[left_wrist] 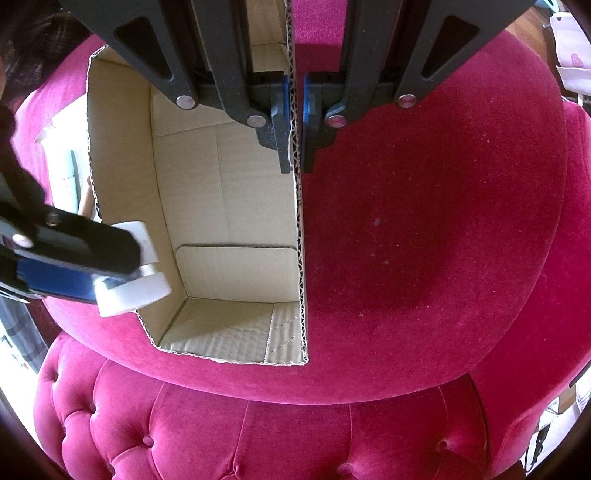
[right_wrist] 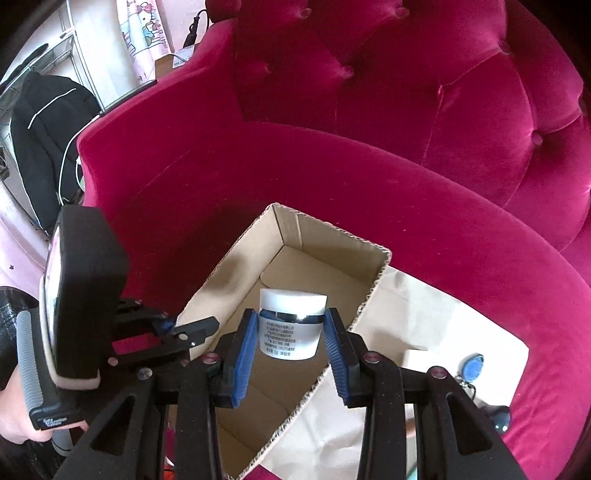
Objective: Organize rigid objects
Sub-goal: 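Carry the white jar into the box and open the right gripper, then grasp the black round jar with the right gripper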
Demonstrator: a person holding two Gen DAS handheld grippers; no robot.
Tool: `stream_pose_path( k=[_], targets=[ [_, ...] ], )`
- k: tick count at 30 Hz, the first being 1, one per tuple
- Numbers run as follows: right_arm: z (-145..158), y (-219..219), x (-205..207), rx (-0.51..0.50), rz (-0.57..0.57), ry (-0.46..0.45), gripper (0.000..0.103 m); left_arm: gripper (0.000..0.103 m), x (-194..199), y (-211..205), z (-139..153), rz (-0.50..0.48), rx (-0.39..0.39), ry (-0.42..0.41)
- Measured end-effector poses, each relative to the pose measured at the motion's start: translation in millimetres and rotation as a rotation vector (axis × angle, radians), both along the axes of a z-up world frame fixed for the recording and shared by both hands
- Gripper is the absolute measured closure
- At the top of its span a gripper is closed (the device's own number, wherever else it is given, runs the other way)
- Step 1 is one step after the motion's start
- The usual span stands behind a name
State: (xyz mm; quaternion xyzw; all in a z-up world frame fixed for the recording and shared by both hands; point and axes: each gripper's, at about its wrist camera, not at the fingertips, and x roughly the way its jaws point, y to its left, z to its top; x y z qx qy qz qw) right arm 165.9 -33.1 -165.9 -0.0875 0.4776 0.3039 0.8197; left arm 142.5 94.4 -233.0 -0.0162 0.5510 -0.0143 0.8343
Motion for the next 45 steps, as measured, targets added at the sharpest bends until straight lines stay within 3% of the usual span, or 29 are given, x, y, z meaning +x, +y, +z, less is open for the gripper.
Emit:
stream_pose_path(
  k=[7,12,14,18,29,45],
  targets=[
    [-7.0,7.4,1.0,0.014,0.017,0.021,0.063,0.099,-0.6,0.4,-0.4,0.000,-0.002,-0.001],
    [-8.0,5.6,4.9,0.000,-0.005,0.010,0.036,0.099,-0.9,0.0,-0.5,0.000,0.002,0.000],
    [-5.3,1.1,5.3,-0.003,-0.025,0.005,0.015,0.099,-0.4,-0.3,-0.3,0.001,-0.002,0.000],
    [0.8,-8.9,7.1,0.002,-0.069,-0.016,0.001,0.099,0.1,-1.1,-0.2,0.002,-0.002,0.001],
    [13.9,-49.4,17.5,-0.017,-0.205,0.000,0.000,0.100,1.1,0.2,0.6,0.002,-0.002,0.003],
    [14.2,-140.6,31.2,-0.135,-0.416,0.070,0.000,0.100,1.3,-1.1,-0.6,-0.005,0.005,0.005]
  ],
)
